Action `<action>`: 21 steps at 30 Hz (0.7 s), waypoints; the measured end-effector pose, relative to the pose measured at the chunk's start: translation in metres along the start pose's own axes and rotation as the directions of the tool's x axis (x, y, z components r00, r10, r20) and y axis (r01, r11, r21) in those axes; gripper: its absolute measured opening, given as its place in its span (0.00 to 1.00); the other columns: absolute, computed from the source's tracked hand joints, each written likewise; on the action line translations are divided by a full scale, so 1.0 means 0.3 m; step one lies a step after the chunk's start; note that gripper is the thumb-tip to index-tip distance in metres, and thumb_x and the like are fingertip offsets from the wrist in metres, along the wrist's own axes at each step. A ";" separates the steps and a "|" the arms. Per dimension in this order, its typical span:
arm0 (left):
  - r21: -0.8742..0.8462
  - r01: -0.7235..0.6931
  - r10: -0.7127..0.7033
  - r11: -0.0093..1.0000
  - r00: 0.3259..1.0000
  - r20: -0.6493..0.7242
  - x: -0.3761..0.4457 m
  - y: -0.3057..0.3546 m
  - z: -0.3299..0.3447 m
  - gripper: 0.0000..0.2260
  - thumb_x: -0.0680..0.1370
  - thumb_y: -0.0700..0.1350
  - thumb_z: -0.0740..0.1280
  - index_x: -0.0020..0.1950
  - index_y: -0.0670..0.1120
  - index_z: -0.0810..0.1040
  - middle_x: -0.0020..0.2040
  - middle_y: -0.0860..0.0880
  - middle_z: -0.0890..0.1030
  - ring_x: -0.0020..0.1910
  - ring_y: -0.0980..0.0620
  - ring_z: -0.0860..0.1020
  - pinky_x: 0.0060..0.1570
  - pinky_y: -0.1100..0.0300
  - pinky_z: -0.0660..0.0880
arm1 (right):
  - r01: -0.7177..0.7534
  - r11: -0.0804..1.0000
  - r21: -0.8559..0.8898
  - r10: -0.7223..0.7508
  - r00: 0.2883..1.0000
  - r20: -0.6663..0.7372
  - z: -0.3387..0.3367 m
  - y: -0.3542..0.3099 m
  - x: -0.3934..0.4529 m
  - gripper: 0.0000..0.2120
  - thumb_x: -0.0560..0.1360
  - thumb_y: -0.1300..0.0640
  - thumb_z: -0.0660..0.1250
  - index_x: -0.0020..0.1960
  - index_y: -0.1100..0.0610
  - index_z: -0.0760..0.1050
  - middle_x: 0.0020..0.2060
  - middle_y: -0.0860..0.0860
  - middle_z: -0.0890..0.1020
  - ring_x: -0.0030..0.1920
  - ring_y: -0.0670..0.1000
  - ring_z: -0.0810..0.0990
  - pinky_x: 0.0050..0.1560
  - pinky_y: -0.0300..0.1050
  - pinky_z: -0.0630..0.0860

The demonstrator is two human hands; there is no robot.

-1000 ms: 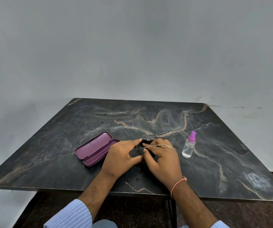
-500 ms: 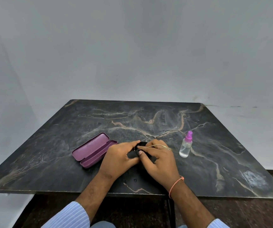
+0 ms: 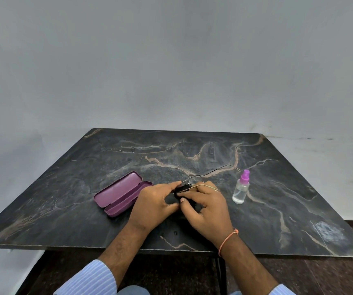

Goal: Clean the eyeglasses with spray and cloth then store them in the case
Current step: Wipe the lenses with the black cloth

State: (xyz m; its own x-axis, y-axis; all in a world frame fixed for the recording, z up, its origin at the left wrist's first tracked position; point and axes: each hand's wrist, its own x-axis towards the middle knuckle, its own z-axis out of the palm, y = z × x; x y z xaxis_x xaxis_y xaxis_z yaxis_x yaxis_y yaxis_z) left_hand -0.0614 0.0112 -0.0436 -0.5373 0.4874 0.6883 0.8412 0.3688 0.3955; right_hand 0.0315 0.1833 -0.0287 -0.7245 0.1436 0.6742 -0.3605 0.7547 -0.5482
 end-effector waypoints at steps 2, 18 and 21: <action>0.000 -0.002 0.002 1.000 1.000 0.008 -0.002 -0.001 0.002 0.26 0.70 0.45 0.84 0.67 0.43 0.86 0.59 0.49 0.90 0.57 0.55 0.88 0.60 0.62 0.82 | -0.015 0.999 -0.050 0.014 1.000 -0.009 0.001 -0.002 0.000 0.09 0.75 0.54 0.73 0.52 0.46 0.90 0.40 0.39 0.84 0.46 0.48 0.79 0.48 0.46 0.78; -0.092 0.101 -0.104 0.991 0.994 -0.023 0.011 0.046 -0.026 0.25 0.72 0.57 0.76 0.66 0.46 0.87 0.55 0.51 0.90 0.52 0.59 0.87 0.56 0.65 0.81 | -0.150 0.983 -0.110 0.146 0.988 -0.042 0.011 0.010 0.013 0.11 0.75 0.46 0.69 0.51 0.45 0.90 0.38 0.41 0.80 0.47 0.43 0.77 0.51 0.42 0.76; -0.087 0.100 -0.101 0.991 0.995 -0.005 0.008 0.043 -0.027 0.24 0.72 0.51 0.81 0.66 0.45 0.87 0.57 0.50 0.90 0.54 0.58 0.87 0.59 0.69 0.79 | -0.109 0.993 -0.049 0.110 0.994 0.004 0.005 0.005 0.009 0.11 0.76 0.49 0.71 0.54 0.44 0.89 0.41 0.40 0.80 0.49 0.44 0.77 0.51 0.38 0.74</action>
State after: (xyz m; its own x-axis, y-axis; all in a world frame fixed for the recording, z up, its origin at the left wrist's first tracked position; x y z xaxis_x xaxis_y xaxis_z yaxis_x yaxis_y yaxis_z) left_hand -0.0514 0.0107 -0.0318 -0.6191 0.4440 0.6478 0.7853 0.3456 0.5136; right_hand 0.0280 0.1840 -0.0284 -0.7620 0.2229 0.6080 -0.2499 0.7649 -0.5936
